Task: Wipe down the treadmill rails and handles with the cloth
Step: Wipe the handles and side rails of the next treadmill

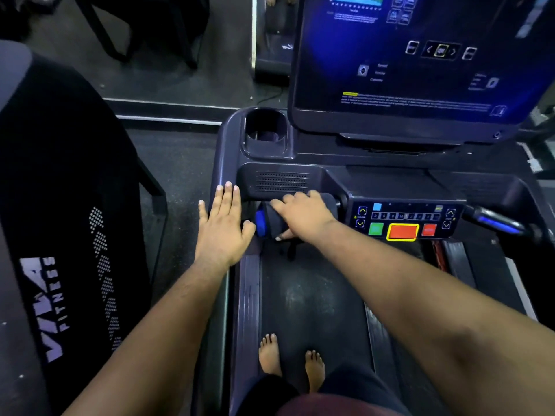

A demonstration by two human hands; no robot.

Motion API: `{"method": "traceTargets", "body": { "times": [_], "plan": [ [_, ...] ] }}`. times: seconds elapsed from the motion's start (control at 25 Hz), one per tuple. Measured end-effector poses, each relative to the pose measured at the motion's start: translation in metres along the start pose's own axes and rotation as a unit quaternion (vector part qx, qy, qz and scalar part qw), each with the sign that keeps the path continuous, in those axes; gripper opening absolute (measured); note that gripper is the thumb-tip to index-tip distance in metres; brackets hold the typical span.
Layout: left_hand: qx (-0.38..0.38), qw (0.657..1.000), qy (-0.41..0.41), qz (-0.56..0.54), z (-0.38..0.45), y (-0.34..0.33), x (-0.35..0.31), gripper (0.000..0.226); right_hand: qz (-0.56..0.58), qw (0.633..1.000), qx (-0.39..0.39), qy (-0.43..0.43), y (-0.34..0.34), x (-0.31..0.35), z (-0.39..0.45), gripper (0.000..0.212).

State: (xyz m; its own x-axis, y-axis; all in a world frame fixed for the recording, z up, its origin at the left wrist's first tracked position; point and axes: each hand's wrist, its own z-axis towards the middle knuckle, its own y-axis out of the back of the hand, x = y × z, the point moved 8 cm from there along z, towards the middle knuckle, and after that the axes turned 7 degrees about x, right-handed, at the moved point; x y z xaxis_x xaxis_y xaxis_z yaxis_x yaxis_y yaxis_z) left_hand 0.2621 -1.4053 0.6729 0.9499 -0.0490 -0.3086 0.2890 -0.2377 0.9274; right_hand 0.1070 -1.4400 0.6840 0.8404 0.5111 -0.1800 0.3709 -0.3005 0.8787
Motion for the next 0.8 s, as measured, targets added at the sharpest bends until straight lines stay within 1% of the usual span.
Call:
{"method": "traceTargets", "body": {
  "times": [0.08,0.12,0.16,0.2,0.24,0.28,0.32,0.36,0.4,0.44,0.48,0.52,0.56,0.6,0.72,0.8],
  "plan": [
    [-0.011,1.000,-0.011,0.015,-0.003,0.003,-0.005,0.077,-0.010,1.000,-0.028,0.006,0.001,0.007,-0.025,0.060],
    [-0.016,0.999,-0.016,0.028,-0.006,0.003,-0.006,0.076,0.005,0.998,-0.054,0.018,-0.002,0.012,-0.043,0.055],
    [-0.024,0.998,-0.021,0.049,-0.009,0.006,-0.010,0.076,0.003,0.997,-0.069,0.041,-0.003,0.015,-0.060,0.058],
    [-0.024,0.997,-0.031,0.068,-0.014,0.007,-0.016,0.078,0.002,0.996,-0.064,0.067,-0.003,0.016,-0.071,0.060],
    [-0.014,0.996,-0.042,0.079,-0.018,0.006,-0.026,0.080,0.005,0.993,-0.076,0.090,0.002,0.013,-0.082,0.056],
    [-0.003,0.996,-0.052,0.076,-0.023,0.005,-0.035,0.083,0.013,0.990,-0.087,0.108,0.006,0.010,-0.090,0.052],
    [0.001,0.996,-0.060,0.059,-0.028,0.003,-0.046,0.085,0.034,0.988,-0.108,0.107,0.011,0.003,-0.099,0.051],
    [-0.004,0.997,-0.075,0.018,-0.032,0.003,-0.063,0.085,0.049,0.984,-0.146,0.093,0.015,-0.007,-0.113,0.053],
    [-0.002,0.994,-0.085,-0.067,-0.037,0.005,-0.082,0.081,0.051,0.980,-0.175,0.076,0.019,-0.016,-0.130,0.053],
    [0.010,0.976,-0.096,-0.196,-0.042,0.008,-0.100,0.074,0.050,0.975,-0.208,0.065,0.017,-0.023,-0.146,0.051],
    [0.030,0.936,-0.106,-0.333,-0.046,0.009,-0.118,0.063,0.057,0.971,-0.227,0.053,0.012,-0.032,-0.162,0.052],
    [0.061,0.892,-0.106,-0.434,-0.050,0.006,-0.137,0.048,0.066,0.967,-0.244,0.038,0.008,-0.042,-0.178,0.054],
    [0.089,0.862,-0.113,-0.486,-0.053,0.004,-0.157,0.037,0.080,0.964,-0.251,0.020,0.005,-0.055,-0.193,0.057],
    [0.104,0.851,-0.125,-0.500,-0.053,0.003,-0.173,0.032,0.097,0.962,-0.256,0.006,-0.002,-0.069,-0.203,0.063],
    [0.139,0.844,-0.165,-0.491,-0.047,0.000,-0.231,0.031,0.195,0.954,-0.227,-0.010,-0.040,-0.119,-0.236,0.103],
    [0.158,0.844,-0.177,-0.481,-0.042,-0.004,-0.273,0.026,0.306,0.928,-0.211,0.006,-0.066,-0.150,-0.257,0.110]
  ]
}}
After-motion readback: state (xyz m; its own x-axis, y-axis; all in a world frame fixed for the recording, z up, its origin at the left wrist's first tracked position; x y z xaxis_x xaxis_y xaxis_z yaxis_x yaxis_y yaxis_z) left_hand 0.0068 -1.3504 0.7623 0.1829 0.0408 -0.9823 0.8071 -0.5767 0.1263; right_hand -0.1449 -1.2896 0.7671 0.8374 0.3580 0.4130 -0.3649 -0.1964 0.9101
